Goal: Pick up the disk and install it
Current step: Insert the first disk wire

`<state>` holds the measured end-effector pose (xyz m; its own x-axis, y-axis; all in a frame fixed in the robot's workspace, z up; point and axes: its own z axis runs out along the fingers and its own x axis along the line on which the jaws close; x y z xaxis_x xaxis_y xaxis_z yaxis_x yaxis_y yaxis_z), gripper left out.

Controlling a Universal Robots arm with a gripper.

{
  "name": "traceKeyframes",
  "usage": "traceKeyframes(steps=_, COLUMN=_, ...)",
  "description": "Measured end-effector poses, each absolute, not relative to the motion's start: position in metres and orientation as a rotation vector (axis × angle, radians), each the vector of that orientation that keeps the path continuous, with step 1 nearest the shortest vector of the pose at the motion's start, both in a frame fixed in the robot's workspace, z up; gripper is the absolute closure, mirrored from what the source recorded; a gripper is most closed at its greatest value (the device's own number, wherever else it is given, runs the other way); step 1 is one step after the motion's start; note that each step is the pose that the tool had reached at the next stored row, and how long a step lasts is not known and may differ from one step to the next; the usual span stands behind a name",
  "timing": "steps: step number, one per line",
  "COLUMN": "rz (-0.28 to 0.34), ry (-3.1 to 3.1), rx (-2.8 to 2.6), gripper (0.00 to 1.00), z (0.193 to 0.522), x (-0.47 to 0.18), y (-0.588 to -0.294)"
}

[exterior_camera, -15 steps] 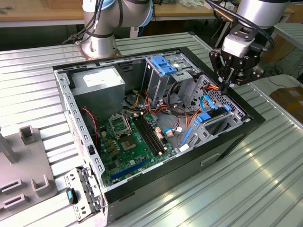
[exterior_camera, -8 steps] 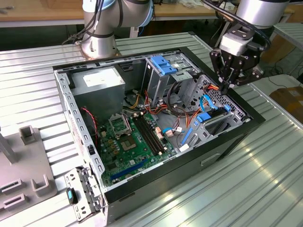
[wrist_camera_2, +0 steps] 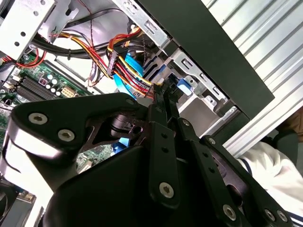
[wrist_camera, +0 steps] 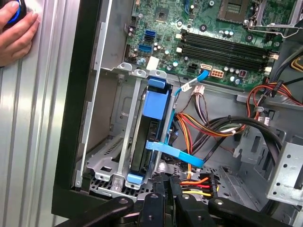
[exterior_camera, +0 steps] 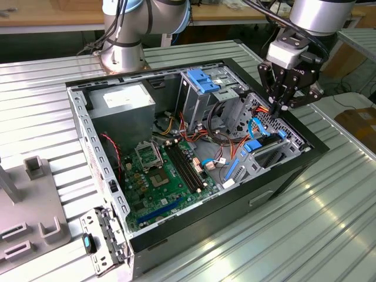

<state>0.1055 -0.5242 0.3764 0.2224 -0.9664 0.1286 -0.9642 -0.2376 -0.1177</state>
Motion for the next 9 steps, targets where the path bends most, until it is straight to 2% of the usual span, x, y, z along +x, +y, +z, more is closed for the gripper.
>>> traceKeyframes(steps=9, rz=-0.236, ry=1.924, rx=-2.420, gripper=0.84, z=0.3764, x=0.1054, y=-0.5295)
